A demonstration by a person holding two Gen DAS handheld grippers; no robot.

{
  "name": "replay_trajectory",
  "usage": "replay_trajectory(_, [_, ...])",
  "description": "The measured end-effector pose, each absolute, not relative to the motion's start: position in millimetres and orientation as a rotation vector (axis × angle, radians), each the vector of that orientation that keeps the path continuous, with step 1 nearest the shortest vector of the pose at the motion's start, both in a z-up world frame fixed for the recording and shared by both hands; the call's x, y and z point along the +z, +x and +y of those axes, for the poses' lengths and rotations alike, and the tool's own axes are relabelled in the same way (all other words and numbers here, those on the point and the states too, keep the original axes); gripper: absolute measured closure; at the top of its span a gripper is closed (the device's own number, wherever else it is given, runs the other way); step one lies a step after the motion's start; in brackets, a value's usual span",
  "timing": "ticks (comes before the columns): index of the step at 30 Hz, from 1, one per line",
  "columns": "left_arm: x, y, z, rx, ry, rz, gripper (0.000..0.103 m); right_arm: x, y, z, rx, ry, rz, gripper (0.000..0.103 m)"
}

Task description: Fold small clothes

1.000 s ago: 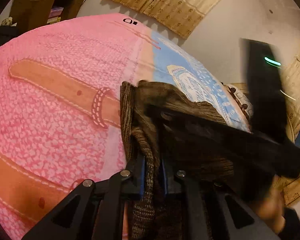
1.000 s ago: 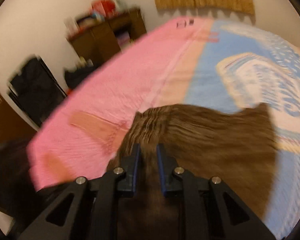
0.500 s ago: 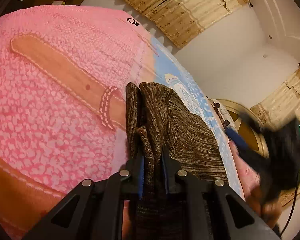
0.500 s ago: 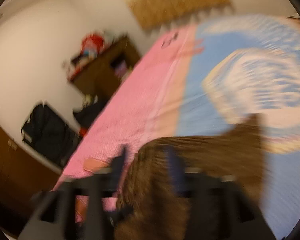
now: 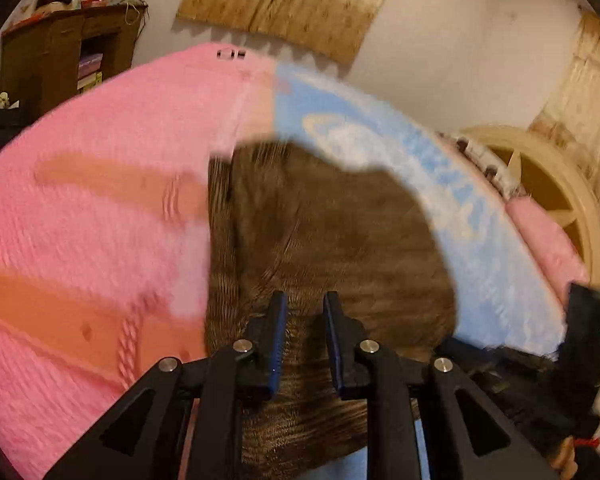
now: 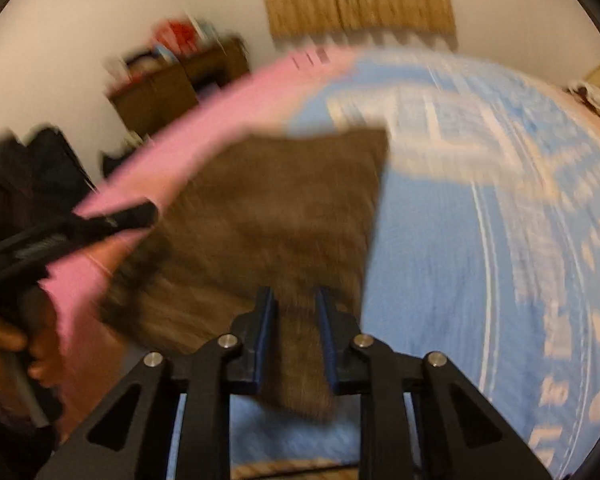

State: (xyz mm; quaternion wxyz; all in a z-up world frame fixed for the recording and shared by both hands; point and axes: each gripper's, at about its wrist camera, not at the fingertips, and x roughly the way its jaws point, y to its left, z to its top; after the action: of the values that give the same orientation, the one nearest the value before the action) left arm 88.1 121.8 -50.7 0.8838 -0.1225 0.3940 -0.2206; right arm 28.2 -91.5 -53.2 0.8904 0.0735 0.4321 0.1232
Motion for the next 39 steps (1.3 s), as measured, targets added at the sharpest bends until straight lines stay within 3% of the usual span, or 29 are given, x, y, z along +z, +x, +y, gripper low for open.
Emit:
replay_trajectory(5, [-45, 87, 131, -0.465, -0.260, 0.816, 0.084, -51, 14, -118, 0.286, 0.291, 0.886, 0.085])
replay_trajectory(10, [-14, 110, 121, -0.508, -0.265, 0.774, 0.082, -3, 38, -122, 0.283, 0.231, 0.782, 0.081])
replay_trajectory(12, [-9, 132, 107, -0.477, -0.236, 0.769, 0.072, 6, 64, -122, 0.269, 0.226, 0.763, 0.080])
replay_trajectory(13, [-9, 144, 101, -0.443, -0.231, 0.770, 0.062, 8, 83, -120, 0.256, 0.215, 0.759, 0.080])
replay_trajectory(14, [-11, 152, 98, -0.420, -0.231, 0.775, 0.058, 6, 97, -117, 0.248, 0.199, 0.762, 0.080])
replay_trajectory(18, [-43, 194, 98, -0.318, -0.201, 0.892, 0.058, -38, 147, -102, 0.254, 0.151, 0.912, 0.081])
replay_trajectory(23, [-40, 196, 117, -0.385, -0.287, 0.905, 0.057, -15, 141, -104, 0.254, 0.121, 0.836, 0.081])
replay_trajectory(25, [-31, 203, 120, -0.386, -0.353, 0.879, 0.052, -4, 154, -108, 0.232, 0.146, 0.787, 0.077])
replay_trajectory(27, [-30, 211, 118, -0.354, -0.347, 0.841, 0.043, -9, 178, -108, 0.234, 0.155, 0.818, 0.077])
replay_trajectory(30, [-51, 224, 111, -0.301, -0.296, 0.905, 0.043, -54, 217, -99, 0.174, 0.056, 0.945, 0.074])
replay_trajectory(39, [-48, 216, 105, -0.288, -0.253, 0.877, 0.040, -50, 203, -101, 0.173, 0.066, 0.885, 0.075])
